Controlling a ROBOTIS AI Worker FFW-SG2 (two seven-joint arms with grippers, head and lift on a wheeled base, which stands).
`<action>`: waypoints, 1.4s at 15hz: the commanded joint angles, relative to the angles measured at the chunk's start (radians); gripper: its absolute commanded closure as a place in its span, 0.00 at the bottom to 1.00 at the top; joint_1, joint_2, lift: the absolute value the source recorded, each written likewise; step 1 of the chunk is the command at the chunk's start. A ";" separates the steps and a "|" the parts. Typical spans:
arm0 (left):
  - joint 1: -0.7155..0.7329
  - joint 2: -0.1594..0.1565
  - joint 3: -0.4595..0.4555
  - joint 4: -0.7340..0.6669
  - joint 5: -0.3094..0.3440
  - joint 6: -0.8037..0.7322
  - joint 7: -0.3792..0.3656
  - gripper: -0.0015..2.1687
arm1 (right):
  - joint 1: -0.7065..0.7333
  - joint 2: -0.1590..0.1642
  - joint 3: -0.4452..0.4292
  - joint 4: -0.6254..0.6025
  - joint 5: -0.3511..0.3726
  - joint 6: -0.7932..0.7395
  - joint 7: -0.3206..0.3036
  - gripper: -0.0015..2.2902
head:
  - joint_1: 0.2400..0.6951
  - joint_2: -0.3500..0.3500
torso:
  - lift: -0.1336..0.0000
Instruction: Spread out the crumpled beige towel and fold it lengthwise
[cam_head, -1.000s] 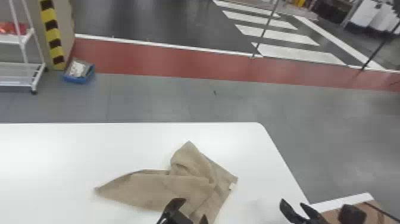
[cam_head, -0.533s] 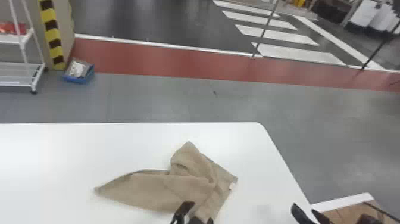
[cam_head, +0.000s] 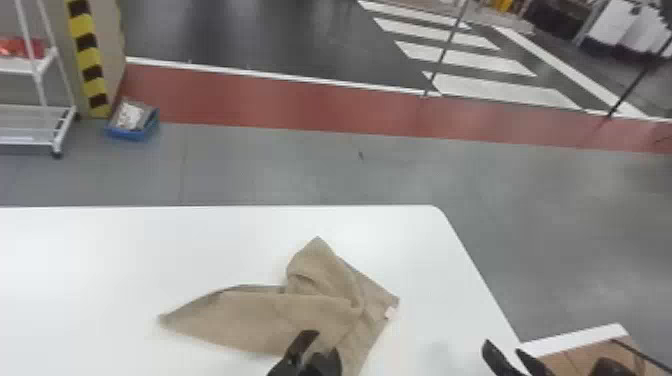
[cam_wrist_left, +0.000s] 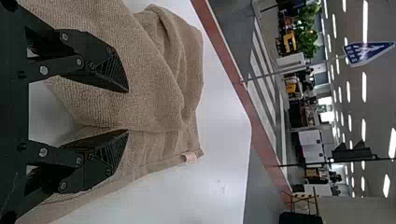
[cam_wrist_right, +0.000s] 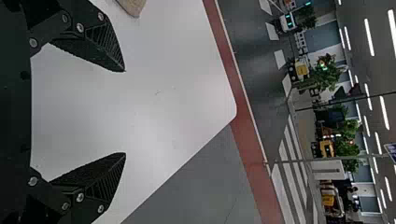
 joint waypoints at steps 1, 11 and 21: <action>-0.002 -0.004 0.000 0.001 -0.001 0.013 -0.003 0.32 | 0.000 0.000 0.007 0.000 0.001 0.000 -0.002 0.12 | 1.00 0.00 | 1.00; -0.014 -0.004 -0.005 0.047 -0.001 0.019 0.001 0.63 | 0.000 -0.001 0.010 0.000 -0.003 0.000 0.000 0.12 | 1.00 0.00 | 1.00; 0.077 -0.004 0.055 -0.196 0.013 0.111 -0.015 0.63 | 0.003 0.002 0.035 -0.015 0.001 0.003 0.006 0.12 | 1.00 0.00 | 1.00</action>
